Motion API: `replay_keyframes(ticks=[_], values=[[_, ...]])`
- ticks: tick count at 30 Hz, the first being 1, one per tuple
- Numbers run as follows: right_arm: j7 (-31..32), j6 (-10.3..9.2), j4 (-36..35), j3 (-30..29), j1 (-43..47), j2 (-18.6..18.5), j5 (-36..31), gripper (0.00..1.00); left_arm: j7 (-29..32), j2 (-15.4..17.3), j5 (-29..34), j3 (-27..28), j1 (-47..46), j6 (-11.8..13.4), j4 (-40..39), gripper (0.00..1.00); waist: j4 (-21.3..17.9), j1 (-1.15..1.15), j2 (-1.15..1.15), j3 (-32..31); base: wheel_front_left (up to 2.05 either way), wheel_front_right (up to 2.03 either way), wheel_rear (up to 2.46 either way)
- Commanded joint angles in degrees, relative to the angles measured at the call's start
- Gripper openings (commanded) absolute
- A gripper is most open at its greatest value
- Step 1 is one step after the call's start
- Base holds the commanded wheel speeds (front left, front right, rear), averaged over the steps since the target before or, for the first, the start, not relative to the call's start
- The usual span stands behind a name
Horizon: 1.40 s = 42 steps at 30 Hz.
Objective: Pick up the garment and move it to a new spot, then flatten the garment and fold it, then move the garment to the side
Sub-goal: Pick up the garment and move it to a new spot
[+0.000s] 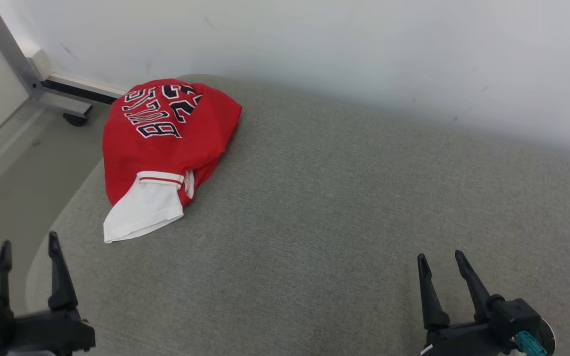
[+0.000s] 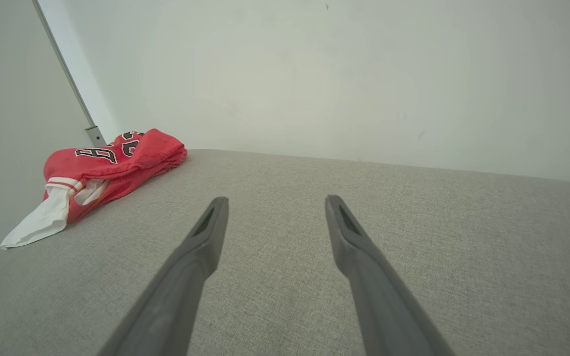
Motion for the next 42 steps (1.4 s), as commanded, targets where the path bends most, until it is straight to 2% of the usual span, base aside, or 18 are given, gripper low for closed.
replay_keyframes(ticks=[1, 13, 20, 32, 37, 42], values=[[-0.04, -0.12, -0.33, 0.02, -0.90, 0.04, -0.64, 1.00, -0.20, 0.59, -1.12, 0.55, -2.41, -0.37, 0.49, 1.00, -2.47, 0.00, 0.00, 2.62, 0.00, 0.00, 0.00], [-0.04, -0.12, -3.14, -0.92, -4.34, 0.05, -4.11, 1.00, -0.20, 8.13, -4.90, 4.25, -17.69, -2.02, 7.87, 1.00, -11.77, 0.00, 0.00, 9.54, 0.00, 0.00, 0.00], [-0.04, -0.12, -6.99, -1.35, -5.65, 0.03, -5.11, 1.00, 0.60, 12.84, -5.88, 3.82, -24.75, -2.31, 14.51, 1.00, -15.20, 0.00, 0.00, 13.14, 0.00, 0.00, 0.00], [-0.04, -0.12, -10.94, -2.80, -7.21, -0.22, -5.53, 1.00, 7.01, 19.54, -8.28, 2.47, -34.55, -2.58, 28.35, 1.00, -17.95, 0.00, 0.00, 19.57, 0.00, 0.00, 0.00], [-0.04, -0.12, -11.58, -3.06, -7.79, -0.56, -5.51, 1.00, 10.75, 21.18, -8.68, 0.37, -37.79, -2.49, 36.39, 1.00, -18.12, 0.00, 0.00, 21.10, 0.00, 0.00, 0.00], [-0.04, -0.12, -11.72, -3.01, -8.28, -0.71, -5.45, 1.00, 13.98, 21.14, -10.06, -1.55, -39.93, -2.48, 43.18, 1.00, -18.16, 0.00, 0.00, 21.30, 0.00, 0.00, 0.00]])
